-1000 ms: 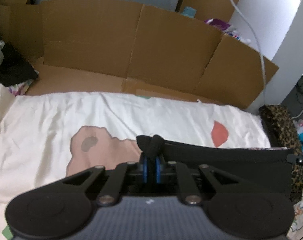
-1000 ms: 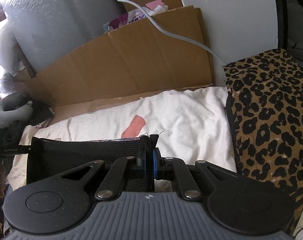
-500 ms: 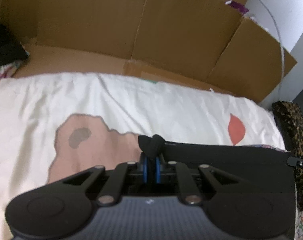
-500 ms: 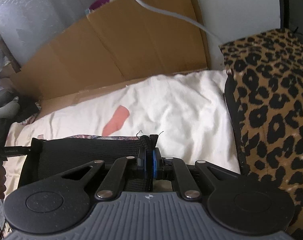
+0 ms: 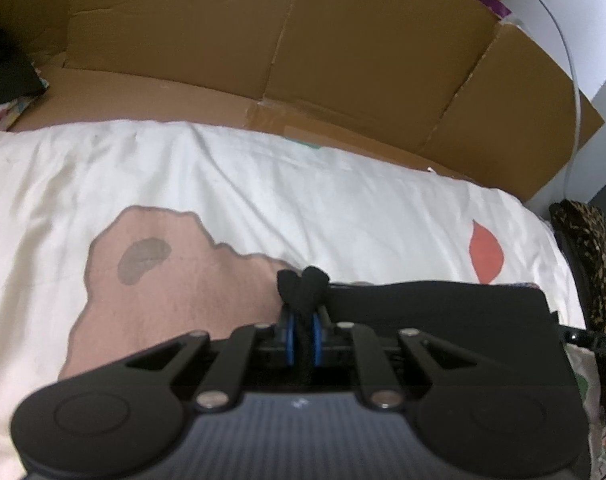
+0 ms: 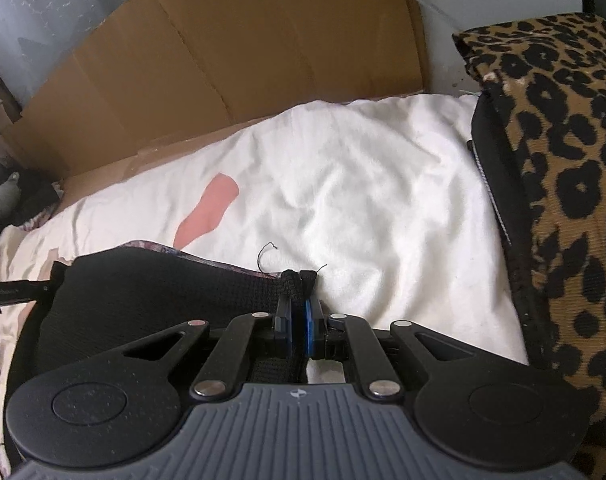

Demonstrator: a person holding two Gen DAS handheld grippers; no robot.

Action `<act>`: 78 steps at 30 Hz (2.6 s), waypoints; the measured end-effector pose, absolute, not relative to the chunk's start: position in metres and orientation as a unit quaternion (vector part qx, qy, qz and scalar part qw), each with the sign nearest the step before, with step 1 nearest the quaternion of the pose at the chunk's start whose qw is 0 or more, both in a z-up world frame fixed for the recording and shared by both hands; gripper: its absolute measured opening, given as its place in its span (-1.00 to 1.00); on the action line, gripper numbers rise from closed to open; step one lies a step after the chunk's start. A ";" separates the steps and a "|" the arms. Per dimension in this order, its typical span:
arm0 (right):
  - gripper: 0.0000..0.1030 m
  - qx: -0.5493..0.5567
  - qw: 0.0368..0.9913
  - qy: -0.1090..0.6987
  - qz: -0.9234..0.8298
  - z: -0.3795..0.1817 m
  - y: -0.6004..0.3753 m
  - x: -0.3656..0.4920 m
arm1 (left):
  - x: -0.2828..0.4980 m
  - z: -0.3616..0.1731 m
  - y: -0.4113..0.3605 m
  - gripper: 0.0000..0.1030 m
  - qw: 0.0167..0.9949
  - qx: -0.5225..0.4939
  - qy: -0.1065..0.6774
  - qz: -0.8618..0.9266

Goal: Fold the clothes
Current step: 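Hold the waistband with both tools and pull it taut across the duvet, then lay the waistband flat and open both tools, releasing the shorts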

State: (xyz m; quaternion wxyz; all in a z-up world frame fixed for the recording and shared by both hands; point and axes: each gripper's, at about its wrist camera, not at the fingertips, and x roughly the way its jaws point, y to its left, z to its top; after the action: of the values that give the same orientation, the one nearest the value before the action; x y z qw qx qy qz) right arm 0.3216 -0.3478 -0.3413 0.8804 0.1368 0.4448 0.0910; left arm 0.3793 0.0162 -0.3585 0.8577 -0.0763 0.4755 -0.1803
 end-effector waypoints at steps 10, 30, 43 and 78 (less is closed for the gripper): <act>-0.35 0.148 0.895 0.416 0.067 -0.313 -0.361 0.307 | 0.368 -0.316 0.035 -0.55 0.880 -0.068 0.455 -0.118; -0.68 0.128 0.895 0.385 0.185 -0.283 -0.272 0.302 | 0.331 -0.312 -0.059 -0.79 0.851 -0.037 0.448 -0.270; -0.74 0.099 0.885 0.412 0.195 -0.326 -0.247 0.329 | 0.340 -0.346 -0.063 -0.77 0.848 -0.045 0.445 -0.285; -0.44 0.063 0.868 0.447 0.208 -0.313 -0.257 0.215 | 0.349 -0.337 -0.079 -0.77 0.837 -0.008 0.483 -0.256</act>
State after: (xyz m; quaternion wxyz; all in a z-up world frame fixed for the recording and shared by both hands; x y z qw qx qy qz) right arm 0.2155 -0.2566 -0.3128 0.8677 0.0630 0.4469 0.2083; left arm 0.3489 -0.0794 -0.3372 0.8372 -0.0080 0.4833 -0.2559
